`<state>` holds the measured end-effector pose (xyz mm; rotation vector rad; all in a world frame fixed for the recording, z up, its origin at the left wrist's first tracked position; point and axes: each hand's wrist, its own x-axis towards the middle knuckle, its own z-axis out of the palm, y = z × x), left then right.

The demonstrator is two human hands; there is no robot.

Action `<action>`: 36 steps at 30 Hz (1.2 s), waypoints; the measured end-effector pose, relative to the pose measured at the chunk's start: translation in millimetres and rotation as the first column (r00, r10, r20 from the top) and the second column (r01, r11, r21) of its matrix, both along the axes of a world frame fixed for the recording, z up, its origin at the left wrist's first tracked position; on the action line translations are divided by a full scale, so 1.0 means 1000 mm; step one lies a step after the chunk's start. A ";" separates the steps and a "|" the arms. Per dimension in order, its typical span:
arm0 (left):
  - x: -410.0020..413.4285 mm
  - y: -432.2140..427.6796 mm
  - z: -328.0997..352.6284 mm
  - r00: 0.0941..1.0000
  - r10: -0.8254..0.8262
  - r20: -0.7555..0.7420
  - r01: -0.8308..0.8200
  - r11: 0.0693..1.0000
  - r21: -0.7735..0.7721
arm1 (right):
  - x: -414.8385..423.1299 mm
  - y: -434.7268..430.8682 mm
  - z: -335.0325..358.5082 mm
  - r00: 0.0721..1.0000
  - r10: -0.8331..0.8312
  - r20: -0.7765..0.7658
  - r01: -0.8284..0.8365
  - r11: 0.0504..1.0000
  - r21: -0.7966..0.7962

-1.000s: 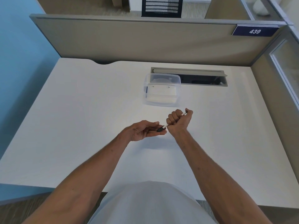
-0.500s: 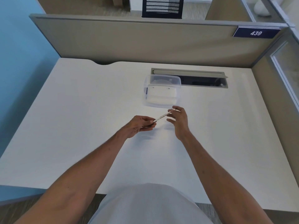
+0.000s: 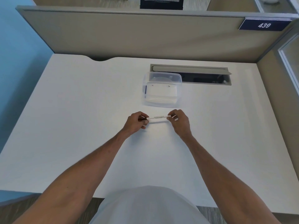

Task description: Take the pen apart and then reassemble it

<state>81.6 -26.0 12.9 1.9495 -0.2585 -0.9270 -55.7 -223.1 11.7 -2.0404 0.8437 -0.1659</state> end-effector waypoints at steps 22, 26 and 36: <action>-0.010 0.000 -0.009 0.647 -0.454 0.613 0.114 0.852 0.511 | 0.005 0.010 -0.008 0.984 0.027 -0.174 -0.043 0.995 -0.090; -0.011 0.002 -0.005 0.642 -0.462 0.612 0.119 0.848 0.516 | 0.002 0.011 -0.005 0.982 0.046 -0.184 -0.065 0.993 -0.097; -0.011 0.014 0.010 0.538 -0.524 0.661 0.073 0.809 0.583 | -0.011 0.016 0.011 0.959 0.144 -0.243 -0.241 0.868 -0.435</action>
